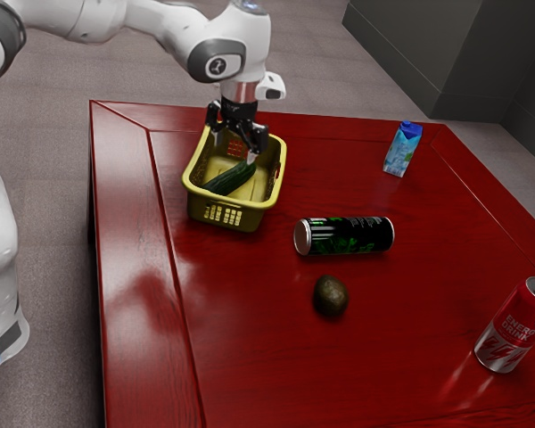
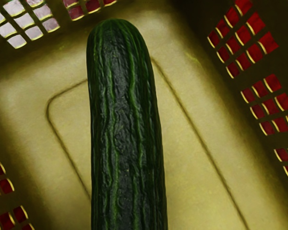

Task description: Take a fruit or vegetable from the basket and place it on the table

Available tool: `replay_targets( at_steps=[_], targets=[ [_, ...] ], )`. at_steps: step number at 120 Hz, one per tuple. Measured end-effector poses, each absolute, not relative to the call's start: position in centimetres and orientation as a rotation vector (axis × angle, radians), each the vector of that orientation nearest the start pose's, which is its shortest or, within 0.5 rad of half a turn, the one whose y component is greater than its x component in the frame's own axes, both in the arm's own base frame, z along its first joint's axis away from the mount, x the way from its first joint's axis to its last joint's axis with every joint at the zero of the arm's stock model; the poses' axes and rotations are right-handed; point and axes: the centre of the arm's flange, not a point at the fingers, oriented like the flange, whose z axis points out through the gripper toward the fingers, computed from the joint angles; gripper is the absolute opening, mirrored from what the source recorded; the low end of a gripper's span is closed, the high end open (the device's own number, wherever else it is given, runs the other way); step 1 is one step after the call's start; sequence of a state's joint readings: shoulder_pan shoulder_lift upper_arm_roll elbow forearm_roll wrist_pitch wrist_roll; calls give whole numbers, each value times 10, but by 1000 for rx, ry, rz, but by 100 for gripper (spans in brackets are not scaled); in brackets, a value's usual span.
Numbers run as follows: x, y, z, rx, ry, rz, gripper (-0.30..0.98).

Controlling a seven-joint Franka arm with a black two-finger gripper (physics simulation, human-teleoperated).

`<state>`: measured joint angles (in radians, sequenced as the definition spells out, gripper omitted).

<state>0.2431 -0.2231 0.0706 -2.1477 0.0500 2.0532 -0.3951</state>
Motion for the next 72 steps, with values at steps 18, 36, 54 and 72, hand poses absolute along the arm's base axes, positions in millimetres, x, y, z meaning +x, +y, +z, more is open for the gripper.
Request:
replay_targets(
  at_steps=[18,36,54,72],
  targets=[
    [476,160,508,-2912,-1014,-220,69],
    [465,157,499,-2918,-1025,-208,69],
    [461,158,494,-2921,-1041,-210,69],
    [466,163,484,-2918,-1050,-207,69]
  ],
)
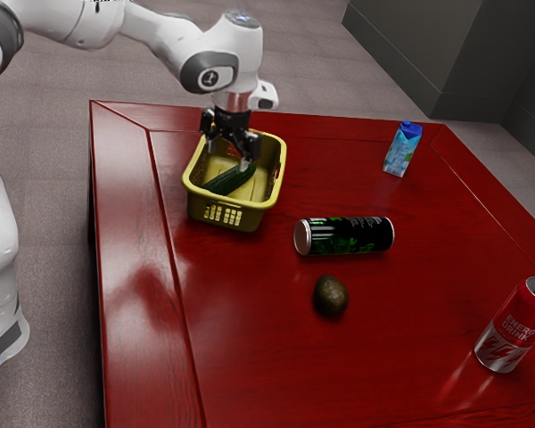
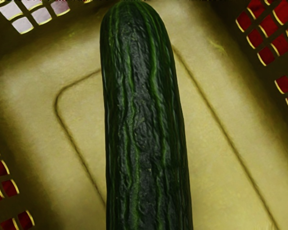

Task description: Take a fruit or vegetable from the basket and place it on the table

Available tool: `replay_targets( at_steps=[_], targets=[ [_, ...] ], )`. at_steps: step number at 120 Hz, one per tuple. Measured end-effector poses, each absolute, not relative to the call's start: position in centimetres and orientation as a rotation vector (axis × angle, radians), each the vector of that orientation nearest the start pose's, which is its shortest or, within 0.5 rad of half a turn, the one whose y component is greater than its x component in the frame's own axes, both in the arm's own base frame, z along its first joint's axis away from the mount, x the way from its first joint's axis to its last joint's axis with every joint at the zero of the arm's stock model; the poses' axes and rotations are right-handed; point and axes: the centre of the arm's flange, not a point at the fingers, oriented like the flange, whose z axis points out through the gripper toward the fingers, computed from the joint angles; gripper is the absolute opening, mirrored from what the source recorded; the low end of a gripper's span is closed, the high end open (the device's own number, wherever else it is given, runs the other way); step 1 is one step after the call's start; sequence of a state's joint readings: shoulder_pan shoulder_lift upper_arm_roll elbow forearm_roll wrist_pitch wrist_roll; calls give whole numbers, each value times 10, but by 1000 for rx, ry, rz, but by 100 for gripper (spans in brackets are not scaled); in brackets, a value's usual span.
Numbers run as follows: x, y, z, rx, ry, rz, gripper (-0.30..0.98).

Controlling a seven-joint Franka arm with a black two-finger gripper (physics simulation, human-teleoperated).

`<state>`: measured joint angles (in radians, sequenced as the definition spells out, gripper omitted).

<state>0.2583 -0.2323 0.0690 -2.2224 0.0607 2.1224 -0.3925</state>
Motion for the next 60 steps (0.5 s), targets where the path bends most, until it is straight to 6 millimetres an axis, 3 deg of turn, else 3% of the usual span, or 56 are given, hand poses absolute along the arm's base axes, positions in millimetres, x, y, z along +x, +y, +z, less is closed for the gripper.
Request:
replay_targets(
  at_steps=[60],
  targets=[
    [482,172,458,-2909,-1059,-233,54]
  ],
)
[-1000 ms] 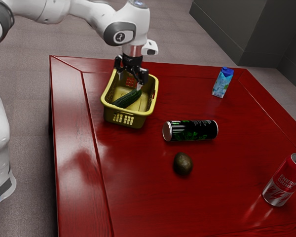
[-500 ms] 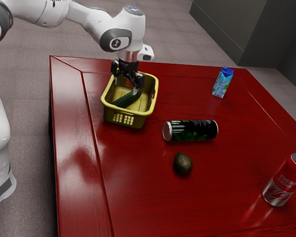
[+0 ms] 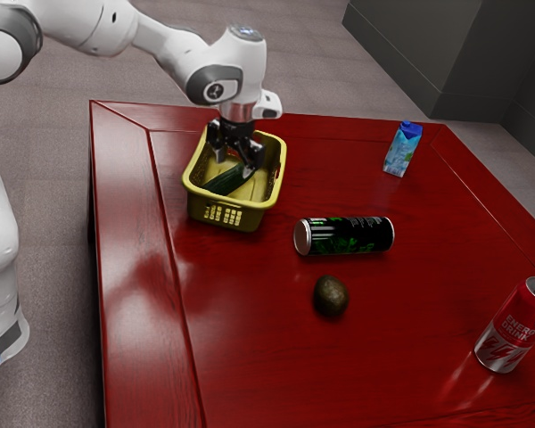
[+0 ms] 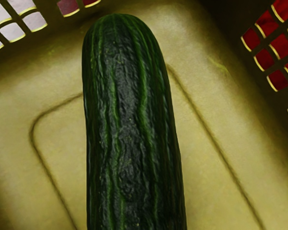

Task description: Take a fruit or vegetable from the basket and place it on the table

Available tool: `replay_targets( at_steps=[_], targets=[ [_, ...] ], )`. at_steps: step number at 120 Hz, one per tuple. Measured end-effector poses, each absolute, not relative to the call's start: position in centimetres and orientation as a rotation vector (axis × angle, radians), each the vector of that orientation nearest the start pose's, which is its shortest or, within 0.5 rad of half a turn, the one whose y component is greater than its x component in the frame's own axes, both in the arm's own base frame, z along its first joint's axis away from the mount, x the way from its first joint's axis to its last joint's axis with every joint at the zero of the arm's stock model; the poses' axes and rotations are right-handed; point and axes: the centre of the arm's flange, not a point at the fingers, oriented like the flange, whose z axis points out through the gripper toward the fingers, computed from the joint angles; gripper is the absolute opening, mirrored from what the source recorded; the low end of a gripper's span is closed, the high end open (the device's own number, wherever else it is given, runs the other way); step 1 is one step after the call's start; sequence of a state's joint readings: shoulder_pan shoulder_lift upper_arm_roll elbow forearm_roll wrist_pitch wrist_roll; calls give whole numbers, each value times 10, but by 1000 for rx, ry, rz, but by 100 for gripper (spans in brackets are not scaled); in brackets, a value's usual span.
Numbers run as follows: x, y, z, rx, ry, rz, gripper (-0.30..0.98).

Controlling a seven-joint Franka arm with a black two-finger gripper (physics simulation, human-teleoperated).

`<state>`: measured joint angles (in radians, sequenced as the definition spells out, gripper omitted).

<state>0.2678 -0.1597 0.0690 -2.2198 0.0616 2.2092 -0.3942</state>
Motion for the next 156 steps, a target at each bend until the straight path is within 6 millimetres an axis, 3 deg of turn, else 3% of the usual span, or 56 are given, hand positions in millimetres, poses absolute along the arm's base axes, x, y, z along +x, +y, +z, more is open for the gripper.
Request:
replay_targets(
  at_steps=[92,156],
  targets=[
    [494,183,429,-2901,-1078,-224,53],
    [498,189,416,-2920,-1168,-223,31]
  ],
)
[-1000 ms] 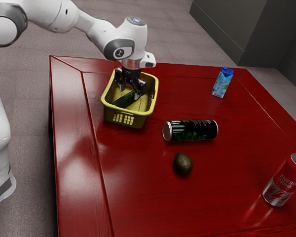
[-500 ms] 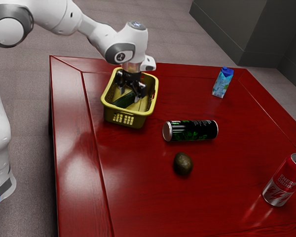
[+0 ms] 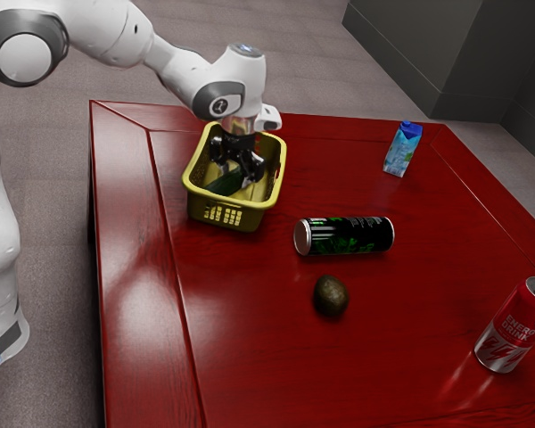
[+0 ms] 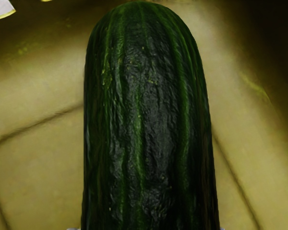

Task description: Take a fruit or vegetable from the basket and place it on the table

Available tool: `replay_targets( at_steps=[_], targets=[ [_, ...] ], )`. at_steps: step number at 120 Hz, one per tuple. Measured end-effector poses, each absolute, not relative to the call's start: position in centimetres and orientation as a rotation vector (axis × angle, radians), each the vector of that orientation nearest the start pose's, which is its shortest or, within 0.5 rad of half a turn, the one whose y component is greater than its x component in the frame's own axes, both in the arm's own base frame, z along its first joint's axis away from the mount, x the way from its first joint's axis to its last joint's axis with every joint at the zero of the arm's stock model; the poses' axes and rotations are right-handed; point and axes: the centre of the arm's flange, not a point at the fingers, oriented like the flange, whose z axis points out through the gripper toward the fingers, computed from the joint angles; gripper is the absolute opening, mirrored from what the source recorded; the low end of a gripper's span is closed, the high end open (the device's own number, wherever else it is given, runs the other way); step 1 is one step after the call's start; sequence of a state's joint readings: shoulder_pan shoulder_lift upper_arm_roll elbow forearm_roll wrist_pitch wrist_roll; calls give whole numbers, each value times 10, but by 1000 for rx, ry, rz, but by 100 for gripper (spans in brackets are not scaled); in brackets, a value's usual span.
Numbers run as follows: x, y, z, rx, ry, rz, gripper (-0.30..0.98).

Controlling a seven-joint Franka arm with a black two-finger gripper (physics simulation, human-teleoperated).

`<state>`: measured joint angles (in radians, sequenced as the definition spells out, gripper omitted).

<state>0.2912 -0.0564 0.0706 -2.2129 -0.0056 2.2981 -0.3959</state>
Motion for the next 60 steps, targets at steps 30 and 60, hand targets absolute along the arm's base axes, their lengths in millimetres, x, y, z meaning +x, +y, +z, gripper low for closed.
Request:
replay_targets(
  at_steps=[30,60],
  targets=[
    [501,189,409,-2924,-1201,-220,29],
    [500,197,413,-2903,-1240,-245,24]
  ],
)
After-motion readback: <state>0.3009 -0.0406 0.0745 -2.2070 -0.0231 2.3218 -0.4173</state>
